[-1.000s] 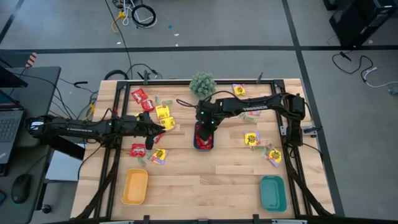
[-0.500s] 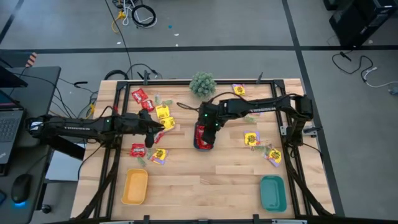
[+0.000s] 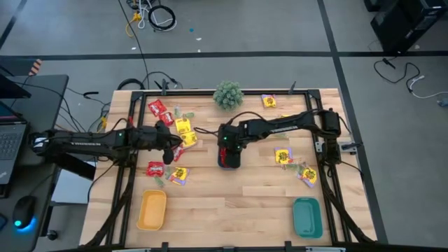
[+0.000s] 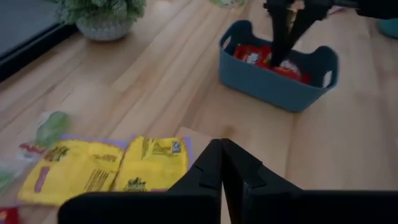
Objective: Sort candy
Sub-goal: Put the red candy pack into the blue bin
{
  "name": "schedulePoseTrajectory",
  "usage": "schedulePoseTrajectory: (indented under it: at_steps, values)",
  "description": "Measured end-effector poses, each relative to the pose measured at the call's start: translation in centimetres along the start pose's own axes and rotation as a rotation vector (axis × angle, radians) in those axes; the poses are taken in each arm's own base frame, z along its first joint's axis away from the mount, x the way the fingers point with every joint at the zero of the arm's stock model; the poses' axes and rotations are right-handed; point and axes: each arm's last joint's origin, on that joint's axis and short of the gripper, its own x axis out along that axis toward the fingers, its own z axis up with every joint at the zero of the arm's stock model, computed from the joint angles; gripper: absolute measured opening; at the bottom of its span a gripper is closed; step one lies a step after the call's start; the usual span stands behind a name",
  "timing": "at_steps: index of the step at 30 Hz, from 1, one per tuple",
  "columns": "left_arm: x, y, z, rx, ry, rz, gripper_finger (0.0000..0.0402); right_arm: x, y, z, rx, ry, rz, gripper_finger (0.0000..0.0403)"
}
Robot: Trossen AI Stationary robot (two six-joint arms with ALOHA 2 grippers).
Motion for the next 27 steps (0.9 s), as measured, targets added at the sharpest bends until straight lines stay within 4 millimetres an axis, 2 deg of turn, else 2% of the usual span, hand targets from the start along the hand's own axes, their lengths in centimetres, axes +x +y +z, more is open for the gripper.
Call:
schedulePoseTrajectory:
  at_steps: [10, 14, 21, 25, 27]
  values:
    - [0.1, 1.4, -0.2, -0.06, 0.043, 0.069, 0.0004, 1.2, -0.6, -0.7, -0.017, -0.007, 0.0, 0.0]
    - [0.2, 2.0, -0.1, -0.084, 0.043, 0.084, 0.0004, 0.8, -0.5, -0.6, -0.045, -0.029, -0.009, 0.0]
    - [-0.4, 2.7, 1.2, -0.122, 0.075, 0.125, 0.0004, -4.4, 0.4, 0.5, -0.108, -0.187, -0.087, 0.0008]
    - [-0.5, 3.4, 2.0, -0.146, 0.143, 0.181, 0.0004, -8.1, 0.9, 0.4, -0.138, -0.259, -0.144, 0.0026]
    - [-0.3, 3.8, 2.0, -0.161, 0.206, 0.219, 0.0004, -9.3, 1.1, 0.2, -0.147, -0.269, -0.178, 0.0037]
